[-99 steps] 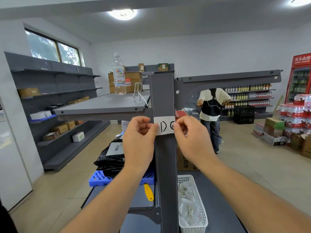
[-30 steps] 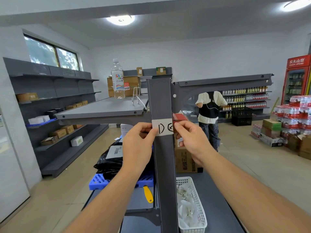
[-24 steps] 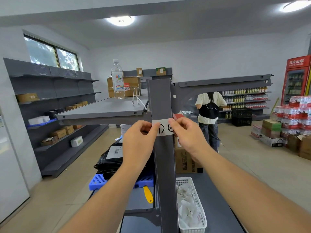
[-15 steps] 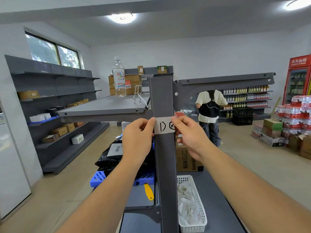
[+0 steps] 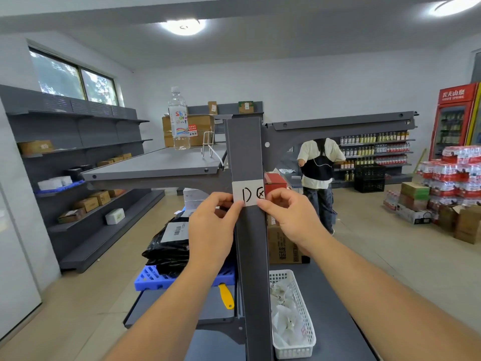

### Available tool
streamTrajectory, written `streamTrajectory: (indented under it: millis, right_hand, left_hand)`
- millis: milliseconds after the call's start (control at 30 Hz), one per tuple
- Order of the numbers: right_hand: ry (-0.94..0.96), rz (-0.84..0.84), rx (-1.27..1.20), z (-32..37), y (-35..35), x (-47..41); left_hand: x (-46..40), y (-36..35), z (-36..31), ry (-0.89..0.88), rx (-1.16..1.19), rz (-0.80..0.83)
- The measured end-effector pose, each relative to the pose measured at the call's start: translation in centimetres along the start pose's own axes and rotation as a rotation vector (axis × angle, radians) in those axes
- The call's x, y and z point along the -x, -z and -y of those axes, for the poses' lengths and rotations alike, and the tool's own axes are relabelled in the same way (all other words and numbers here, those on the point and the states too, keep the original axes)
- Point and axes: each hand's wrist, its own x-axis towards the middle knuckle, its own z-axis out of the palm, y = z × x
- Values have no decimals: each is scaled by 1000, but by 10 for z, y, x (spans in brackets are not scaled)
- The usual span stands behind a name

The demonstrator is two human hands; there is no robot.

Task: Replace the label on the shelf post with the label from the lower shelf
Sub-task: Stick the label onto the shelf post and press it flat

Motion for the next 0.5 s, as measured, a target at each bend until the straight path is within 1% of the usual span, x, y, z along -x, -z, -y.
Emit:
streamTrajectory:
  millis: [100,267,367,433,500]
  right_hand:
    - [-128,50,-181,-2,0,0]
    - [-306,76,-394,-6,1,0]
    - [-363,43,-385,-8,1,1]
    - [-342,10,-335,-7,-2,3]
    - [-282,-39,-273,-3,-6,6]
  left_hand:
    - [0,3,6,46,97,36]
    - [-1,4,12,141,218,54]
    - [0,4,11,175,259,61]
    - [0,5,10,177,247,68]
    - [1,5,9,157,221,68]
